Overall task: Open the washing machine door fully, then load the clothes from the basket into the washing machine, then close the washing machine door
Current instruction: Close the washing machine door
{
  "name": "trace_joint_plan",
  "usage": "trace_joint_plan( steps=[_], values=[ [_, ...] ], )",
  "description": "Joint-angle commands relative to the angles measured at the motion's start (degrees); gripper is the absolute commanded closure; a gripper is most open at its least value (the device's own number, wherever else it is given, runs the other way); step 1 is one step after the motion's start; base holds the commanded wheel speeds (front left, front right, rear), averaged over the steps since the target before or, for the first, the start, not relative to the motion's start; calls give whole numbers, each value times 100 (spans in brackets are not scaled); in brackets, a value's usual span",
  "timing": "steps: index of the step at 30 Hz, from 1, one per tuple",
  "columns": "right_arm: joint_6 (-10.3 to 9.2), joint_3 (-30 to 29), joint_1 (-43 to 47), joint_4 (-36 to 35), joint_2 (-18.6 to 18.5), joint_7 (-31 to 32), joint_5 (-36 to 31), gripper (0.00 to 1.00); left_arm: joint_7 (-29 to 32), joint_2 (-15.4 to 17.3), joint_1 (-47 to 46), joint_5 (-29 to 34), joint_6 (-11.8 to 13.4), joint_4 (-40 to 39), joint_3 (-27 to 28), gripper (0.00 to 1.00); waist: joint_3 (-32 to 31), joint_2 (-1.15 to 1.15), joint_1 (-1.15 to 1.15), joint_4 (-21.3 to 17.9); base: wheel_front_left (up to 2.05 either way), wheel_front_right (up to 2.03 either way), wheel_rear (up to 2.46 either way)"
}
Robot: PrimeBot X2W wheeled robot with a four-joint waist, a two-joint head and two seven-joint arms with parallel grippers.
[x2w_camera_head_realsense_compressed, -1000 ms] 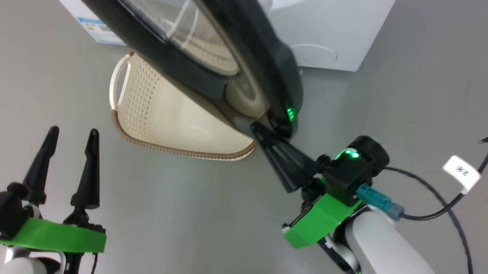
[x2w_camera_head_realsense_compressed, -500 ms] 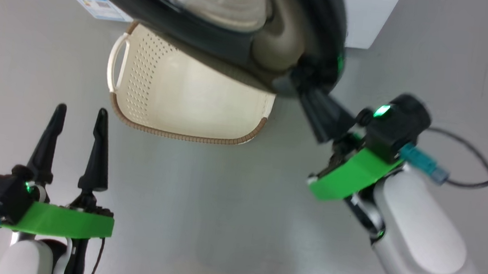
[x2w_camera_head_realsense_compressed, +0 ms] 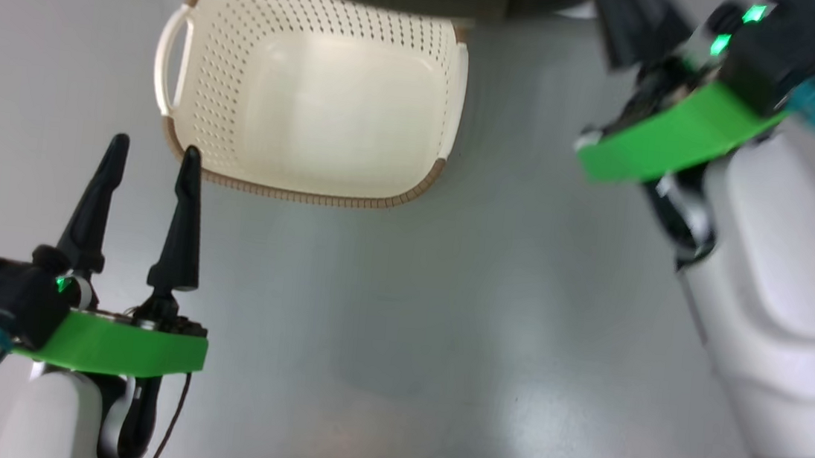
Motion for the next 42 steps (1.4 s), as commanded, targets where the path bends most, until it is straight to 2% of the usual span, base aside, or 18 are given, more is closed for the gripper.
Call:
trace_joint_plan(
  steps=[1, 11, 20, 28, 42],
  values=[
    [7, -54, -145, -81, 90, -55, 32, 100, -29, 115, -43, -6, -9, -160, 154, 0, 145, 0, 0, -19, 0, 0, 0],
    [7, -284, -1419, 657, 28, -56, -41, 100, -29, 115, -346, -147, -9, -172, -38, 0, 579, 0, 0, 131, 0, 0, 0],
    [7, -506, -2196, 1282, 202, -56, -69, 100, -29, 115, -486, -233, -9, -129, -161, 0, 725, 0, 0, 231, 0, 0, 0],
    [7, -560, -2209, 1471, 292, -56, -118, 100, -29, 115, -534, -262, -9, -104, -184, 0, 655, 0, 0, 203, 0, 0, 0],
    [7, -198, -1722, 1419, 306, -57, 209, 100, -29, 115, -510, -167, -9, -118, -32, 0, 388, 0, 0, -49, 0, 0, 0]
  ],
)
